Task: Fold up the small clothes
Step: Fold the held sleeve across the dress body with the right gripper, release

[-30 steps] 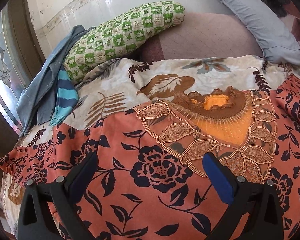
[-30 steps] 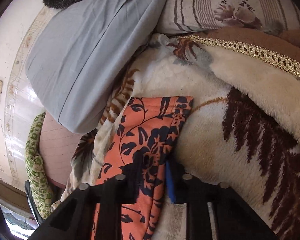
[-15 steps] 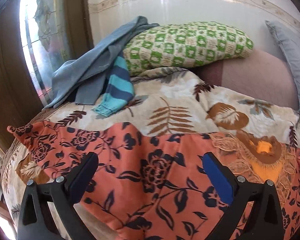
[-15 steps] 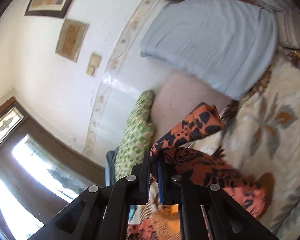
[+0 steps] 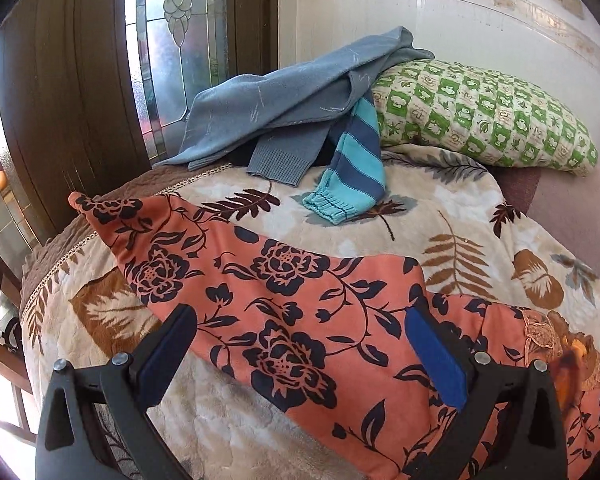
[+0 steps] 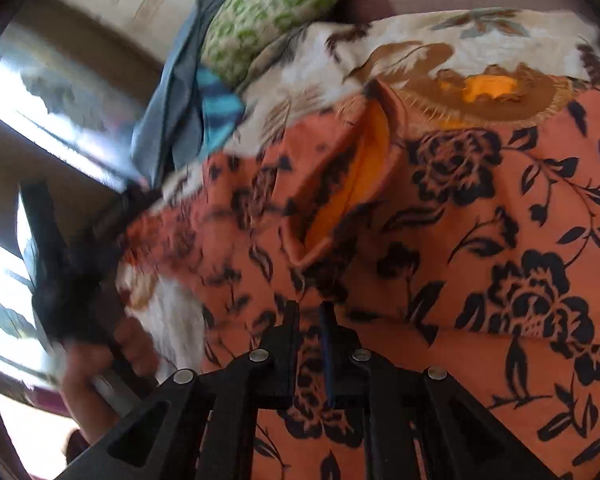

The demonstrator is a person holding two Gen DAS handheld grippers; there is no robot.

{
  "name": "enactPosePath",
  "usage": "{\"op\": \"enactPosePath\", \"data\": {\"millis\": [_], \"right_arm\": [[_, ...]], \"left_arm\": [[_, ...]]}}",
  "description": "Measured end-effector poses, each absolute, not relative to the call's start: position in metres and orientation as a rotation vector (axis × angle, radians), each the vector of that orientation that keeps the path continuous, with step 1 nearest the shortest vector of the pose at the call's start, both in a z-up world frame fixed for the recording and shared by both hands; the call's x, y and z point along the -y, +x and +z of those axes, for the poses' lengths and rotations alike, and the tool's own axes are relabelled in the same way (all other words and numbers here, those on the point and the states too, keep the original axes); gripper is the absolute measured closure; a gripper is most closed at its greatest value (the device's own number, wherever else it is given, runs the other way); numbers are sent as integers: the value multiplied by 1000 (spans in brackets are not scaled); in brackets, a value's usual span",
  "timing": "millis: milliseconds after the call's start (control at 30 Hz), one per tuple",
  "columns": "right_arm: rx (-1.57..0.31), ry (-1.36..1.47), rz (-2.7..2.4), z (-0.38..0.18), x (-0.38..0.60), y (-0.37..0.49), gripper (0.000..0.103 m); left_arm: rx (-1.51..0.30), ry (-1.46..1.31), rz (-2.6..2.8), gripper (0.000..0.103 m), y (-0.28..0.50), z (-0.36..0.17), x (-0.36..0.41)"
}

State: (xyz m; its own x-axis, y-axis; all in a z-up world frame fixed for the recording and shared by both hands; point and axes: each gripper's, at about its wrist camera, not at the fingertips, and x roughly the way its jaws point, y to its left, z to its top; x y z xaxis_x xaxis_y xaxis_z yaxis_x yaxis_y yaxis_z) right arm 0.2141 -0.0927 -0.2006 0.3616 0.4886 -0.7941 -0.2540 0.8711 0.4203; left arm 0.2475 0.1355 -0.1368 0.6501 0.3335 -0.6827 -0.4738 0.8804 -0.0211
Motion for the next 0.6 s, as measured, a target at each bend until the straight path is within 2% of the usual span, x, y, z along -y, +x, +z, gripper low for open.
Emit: {"op": "enactPosePath", "data": {"millis": [133, 267, 600], "right_arm": [[-1044, -28, 512, -196, 89, 184, 90], [-952, -60, 466, -179, 132, 171, 90], [-894, 441, 79, -188, 315, 218, 90]], "left_arm": [[-730, -171, 433, 0, 247, -137, -121], [-734, -134, 342, 0, 247, -137, -101], [-799, -75, 98, 0, 257, -155, -44]]}}
